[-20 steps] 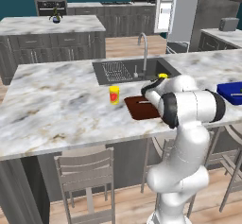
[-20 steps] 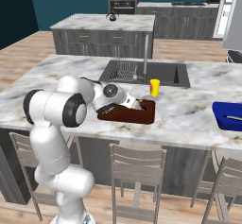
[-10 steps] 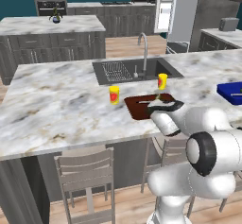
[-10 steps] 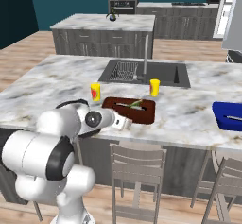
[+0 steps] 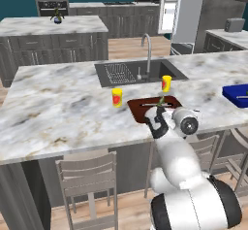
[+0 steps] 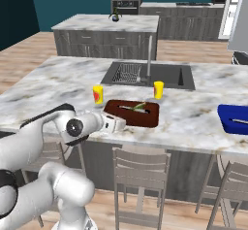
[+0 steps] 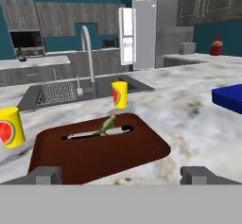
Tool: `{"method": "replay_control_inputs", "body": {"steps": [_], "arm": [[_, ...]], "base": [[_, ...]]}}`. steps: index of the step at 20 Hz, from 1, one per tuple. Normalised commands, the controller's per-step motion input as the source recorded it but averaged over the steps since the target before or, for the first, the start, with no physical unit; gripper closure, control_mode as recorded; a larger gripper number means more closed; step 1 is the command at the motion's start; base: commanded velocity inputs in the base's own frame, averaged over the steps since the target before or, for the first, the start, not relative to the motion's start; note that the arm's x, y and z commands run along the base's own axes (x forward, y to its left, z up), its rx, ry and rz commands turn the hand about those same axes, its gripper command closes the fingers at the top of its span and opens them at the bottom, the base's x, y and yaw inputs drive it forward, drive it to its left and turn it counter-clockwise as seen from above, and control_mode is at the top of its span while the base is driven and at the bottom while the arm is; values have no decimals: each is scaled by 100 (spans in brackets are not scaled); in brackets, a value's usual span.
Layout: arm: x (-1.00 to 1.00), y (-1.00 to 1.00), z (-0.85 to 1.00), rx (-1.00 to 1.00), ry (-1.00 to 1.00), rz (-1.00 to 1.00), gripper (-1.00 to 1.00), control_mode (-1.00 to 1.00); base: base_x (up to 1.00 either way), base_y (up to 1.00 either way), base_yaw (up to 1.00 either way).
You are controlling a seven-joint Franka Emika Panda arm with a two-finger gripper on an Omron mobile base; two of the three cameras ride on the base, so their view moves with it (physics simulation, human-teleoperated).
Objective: Gather the potato and avocado from the fridge and place them on a tray on the dining counter. Then gather the fishs from the fridge and place them on the other tray.
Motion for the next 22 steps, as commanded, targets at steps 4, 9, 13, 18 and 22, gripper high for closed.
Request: {"method": "replay_control_inputs", "body": {"steps": [4, 9, 13, 18, 22], "arm": [[-74, 3, 100, 0, 39, 0, -100, -100], [-79, 0, 94, 0, 38, 1, -100, -100], [-100, -3, 14, 9, 25, -4, -100, -100], [-97, -1, -11, 31, 17, -19, -100, -100], [-25, 0, -23, 15, 24, -9, -100, -100]], "base": [[0, 0, 0], [0, 0, 0], [0, 0, 0], [0, 0, 0], [0, 0, 0]]}}
